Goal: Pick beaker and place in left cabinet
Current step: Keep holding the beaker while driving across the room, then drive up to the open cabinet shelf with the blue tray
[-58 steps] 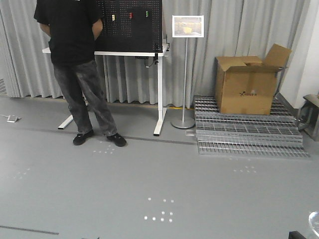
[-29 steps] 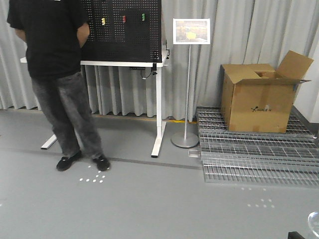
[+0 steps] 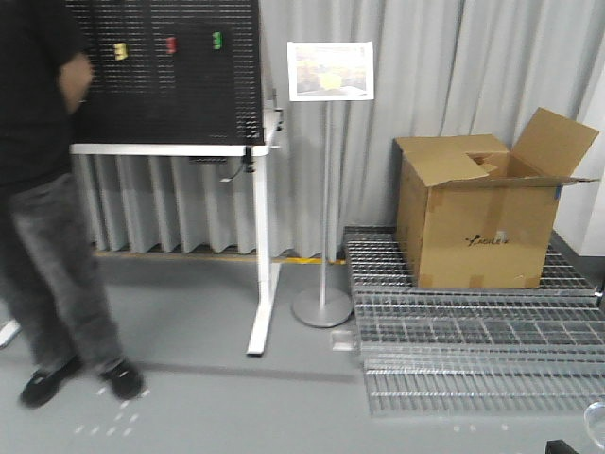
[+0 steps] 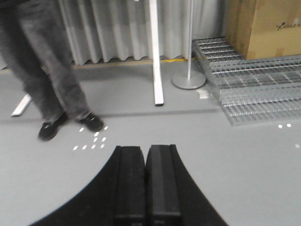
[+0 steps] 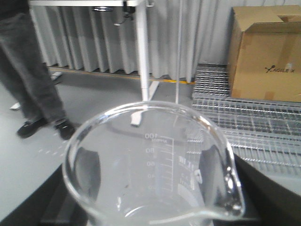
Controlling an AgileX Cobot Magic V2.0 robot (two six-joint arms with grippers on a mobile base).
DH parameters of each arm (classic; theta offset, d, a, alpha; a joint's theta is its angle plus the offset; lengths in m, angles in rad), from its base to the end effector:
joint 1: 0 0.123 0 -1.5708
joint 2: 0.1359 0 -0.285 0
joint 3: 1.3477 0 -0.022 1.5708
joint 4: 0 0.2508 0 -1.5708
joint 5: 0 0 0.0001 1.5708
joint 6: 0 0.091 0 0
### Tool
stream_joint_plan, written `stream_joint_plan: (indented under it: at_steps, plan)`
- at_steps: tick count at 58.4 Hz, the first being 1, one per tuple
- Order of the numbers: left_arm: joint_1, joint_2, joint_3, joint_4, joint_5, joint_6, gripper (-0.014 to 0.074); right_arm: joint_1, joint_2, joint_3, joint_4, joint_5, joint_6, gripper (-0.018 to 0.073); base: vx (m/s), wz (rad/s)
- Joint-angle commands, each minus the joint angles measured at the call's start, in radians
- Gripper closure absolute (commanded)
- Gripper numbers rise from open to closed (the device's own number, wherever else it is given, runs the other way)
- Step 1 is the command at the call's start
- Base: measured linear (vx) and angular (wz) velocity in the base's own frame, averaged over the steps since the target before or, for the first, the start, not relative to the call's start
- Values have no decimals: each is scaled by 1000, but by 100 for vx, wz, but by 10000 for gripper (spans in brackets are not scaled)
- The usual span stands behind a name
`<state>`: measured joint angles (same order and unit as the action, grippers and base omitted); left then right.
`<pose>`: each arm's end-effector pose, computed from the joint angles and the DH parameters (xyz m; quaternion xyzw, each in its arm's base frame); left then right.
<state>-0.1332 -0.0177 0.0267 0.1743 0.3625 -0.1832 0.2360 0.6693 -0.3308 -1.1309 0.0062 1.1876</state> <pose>0.0529 -0.0014 0.1730 0.0267 0.7980 -0.0215 0.6016 0.1353 0.0319 0.2645 -0.0691 0.7879 0.0870 0.6057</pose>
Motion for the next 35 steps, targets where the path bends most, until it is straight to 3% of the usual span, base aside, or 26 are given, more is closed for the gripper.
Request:
stream_joint_plan:
  at_steps: [1,19,35]
  plan:
    - [1,-11,-12,0,-75,-4,593,-6,-2,-32,-10,-32,-4,563,70,-25]
    - [1,-11,-12,0,-75,-4,593,-6,-2,-32,-10,-32,-4,563,65,-37]
    - [1,-11,-12,0,-75,-4,593,-6,-2,-32,-10,-32,-4,563,58,-65]
